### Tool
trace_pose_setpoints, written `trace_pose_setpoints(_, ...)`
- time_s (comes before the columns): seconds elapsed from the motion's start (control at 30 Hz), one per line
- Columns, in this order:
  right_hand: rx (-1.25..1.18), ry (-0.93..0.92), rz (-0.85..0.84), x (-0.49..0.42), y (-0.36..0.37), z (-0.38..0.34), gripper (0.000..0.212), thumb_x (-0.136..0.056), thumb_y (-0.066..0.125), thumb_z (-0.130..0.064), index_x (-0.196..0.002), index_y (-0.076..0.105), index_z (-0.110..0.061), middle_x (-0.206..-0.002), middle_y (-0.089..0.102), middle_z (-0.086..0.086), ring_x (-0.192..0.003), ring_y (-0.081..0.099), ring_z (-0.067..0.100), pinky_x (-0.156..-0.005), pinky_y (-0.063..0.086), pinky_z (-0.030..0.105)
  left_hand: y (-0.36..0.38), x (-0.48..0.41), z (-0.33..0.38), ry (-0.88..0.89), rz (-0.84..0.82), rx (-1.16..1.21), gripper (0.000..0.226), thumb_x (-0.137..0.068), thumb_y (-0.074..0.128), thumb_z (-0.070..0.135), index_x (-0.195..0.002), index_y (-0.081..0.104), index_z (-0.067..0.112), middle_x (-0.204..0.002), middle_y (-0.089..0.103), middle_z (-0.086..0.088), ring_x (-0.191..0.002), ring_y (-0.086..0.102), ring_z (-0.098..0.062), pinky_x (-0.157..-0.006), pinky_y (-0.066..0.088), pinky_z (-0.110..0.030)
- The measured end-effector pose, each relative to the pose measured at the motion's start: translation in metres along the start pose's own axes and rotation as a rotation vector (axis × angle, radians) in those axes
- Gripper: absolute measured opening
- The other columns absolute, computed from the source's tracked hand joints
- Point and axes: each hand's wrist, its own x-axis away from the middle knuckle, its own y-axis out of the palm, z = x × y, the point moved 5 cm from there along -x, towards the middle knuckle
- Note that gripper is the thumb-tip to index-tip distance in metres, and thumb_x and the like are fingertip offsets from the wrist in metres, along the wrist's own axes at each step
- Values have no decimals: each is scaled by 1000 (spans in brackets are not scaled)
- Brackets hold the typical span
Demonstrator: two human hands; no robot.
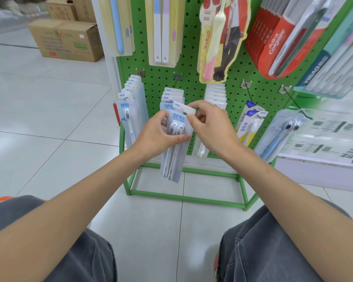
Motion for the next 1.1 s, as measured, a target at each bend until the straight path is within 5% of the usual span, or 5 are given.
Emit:
trace_pose_setpoints(0.23, 177, 23, 74, -8, -10, 13, 21, -91, 51, -17, -91, 72, -12, -59, 65, 7, -58, 58, 29, -61, 54, 37, -13, -10, -1, -39, -51, -283, 63, -79, 79, 19, -132, 46, 27, -127, 48, 1, -72, 57, -10, -59, 46, -19)
trace_pose_setpoints(0.4, 341, 38, 121, -18, -11, 21, 25, -88, 47, -15, -73, 63, -3, -51, 47, 10, -49, 38, 29, -57, 52, 37, -24, -21, 1, -8, 141, -326, 58, -89, 63, 15, -142, 39, 22, -140, 42, -5, -117, 50, -19, -97, 47, -37)
trace_pose_setpoints(0.5, 402, 61, 114, -26, -8, 21, 30, -90, 46, -13, -61, 43, -6, -51, 34, 6, -51, 31, 28, -50, 34, 31, -20, -35, 3, 44, 135, -341, 63, -93, 58, 20, -148, 29, 25, -147, 33, -4, -131, 39, -22, -104, 42, -41)
trace_pose_setpoints(0.63, 466, 86, 105, -38, 3, 17, 37, -91, 46, -8, -58, 31, -11, -55, 32, 5, -58, 37, 30, -49, 24, 31, -10, -54, 0, 62, 82, -348, 69, -95, 56, 21, -154, 20, 21, -155, 25, -5, -137, 34, -21, -101, 27, -24)
trace_pose_setpoints(1.1, 555, 123, 30, -89, 30, 10, 25, -89, 48, 11, -71, 41, -5, -62, 34, 7, -71, 46, 31, -60, 34, 34, 3, -79, -6, 54, 57, -220, 86, -86, 66, 21, -156, 15, 18, -153, 27, -6, -137, 33, -17, -102, 30, -23)
